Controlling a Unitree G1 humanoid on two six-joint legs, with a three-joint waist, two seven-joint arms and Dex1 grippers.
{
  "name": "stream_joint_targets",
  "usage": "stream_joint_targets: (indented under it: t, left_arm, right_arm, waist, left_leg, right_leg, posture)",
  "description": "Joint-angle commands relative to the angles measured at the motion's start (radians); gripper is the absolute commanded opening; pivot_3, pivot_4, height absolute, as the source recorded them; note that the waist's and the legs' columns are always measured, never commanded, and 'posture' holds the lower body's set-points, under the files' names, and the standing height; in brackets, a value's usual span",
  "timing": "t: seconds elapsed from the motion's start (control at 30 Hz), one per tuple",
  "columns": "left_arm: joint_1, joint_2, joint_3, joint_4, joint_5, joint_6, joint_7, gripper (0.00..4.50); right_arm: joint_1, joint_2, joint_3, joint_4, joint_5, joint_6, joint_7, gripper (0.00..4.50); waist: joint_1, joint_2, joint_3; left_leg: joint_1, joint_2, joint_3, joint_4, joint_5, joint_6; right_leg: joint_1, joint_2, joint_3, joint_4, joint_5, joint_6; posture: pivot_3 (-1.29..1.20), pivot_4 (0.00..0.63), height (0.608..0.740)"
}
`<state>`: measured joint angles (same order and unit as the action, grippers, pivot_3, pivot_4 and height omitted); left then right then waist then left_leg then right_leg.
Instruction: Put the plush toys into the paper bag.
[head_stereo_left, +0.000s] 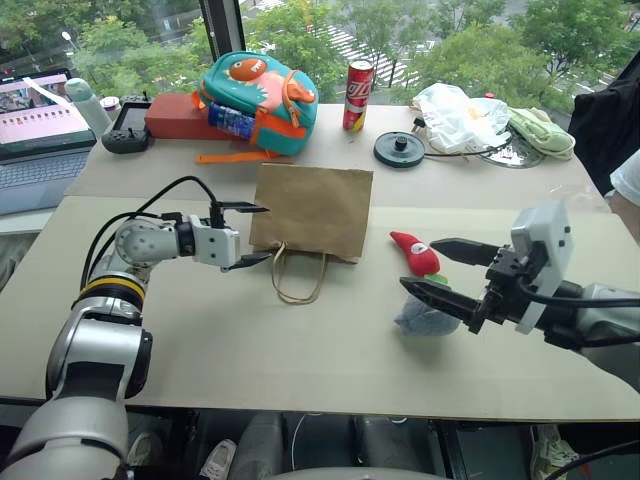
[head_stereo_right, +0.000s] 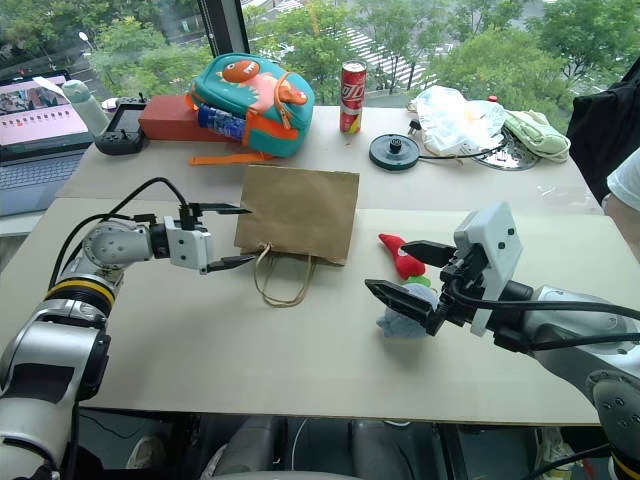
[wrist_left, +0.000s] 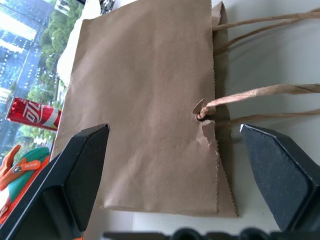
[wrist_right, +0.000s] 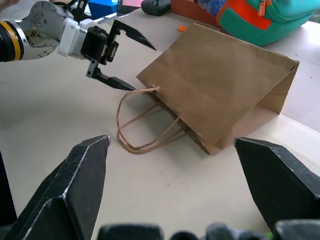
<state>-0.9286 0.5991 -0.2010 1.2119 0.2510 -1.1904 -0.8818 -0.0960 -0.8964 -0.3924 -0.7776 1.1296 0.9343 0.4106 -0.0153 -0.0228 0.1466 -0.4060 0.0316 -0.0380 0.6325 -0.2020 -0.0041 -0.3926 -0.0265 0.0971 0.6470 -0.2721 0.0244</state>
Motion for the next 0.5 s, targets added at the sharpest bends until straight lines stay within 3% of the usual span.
stream_joint_targets:
  t: [0.03, 0.2, 0.3, 0.5]
  left_arm:
    - [-0.011, -0.006, -0.015, 0.002, 0.042, -0.014, 0.086, 4.50]
    - [-0.013, -0.014, -0.037, 0.012, 0.078, 0.000, 0.145, 4.50]
    - [-0.013, -0.015, -0.048, 0.017, 0.085, -0.001, 0.157, 3.75]
    - [-0.011, -0.019, -0.064, 0.019, 0.091, -0.007, 0.171, 1.57]
  right_arm:
    - [-0.007, -0.018, -0.042, -0.036, 0.035, -0.025, -0.015, 4.41]
    - [0.002, -0.022, -0.052, -0.041, 0.052, -0.028, -0.033, 4.41]
    - [0.008, -0.022, -0.052, -0.044, 0.053, -0.029, -0.037, 4.50]
    - [0.012, -0.019, -0.043, -0.038, 0.047, -0.035, -0.034, 4.50]
  waist:
    - [-0.001, 0.000, 0.000]
    - [-0.003, 0.000, 0.000]
    - [-0.001, 0.000, 0.000]
    - [-0.001, 0.000, 0.000]
  left_leg:
    - [0.000, 0.000, 0.000, 0.000, 0.000, 0.000]
    - [0.000, 0.000, 0.000, 0.000, 0.000, 0.000]
    - [0.000, 0.000, 0.000, 0.000, 0.000, 0.000]
    - [0.000, 0.000, 0.000, 0.000, 0.000, 0.000]
  right_leg:
    - [0.000, 0.000, 0.000, 0.000, 0.000, 0.000]
    - [0.000, 0.000, 0.000, 0.000, 0.000, 0.000]
    - [0.000, 0.000, 0.000, 0.000, 0.000, 0.000]
    - [0.000, 0.000, 0.000, 0.000, 0.000, 0.000]
  posture:
    - [0.00, 0.150, 0.739]
    - [0.00, 0.150, 0.739]
    - [0.00, 0.150, 0.739]
    - [0.00, 0.150, 0.739]
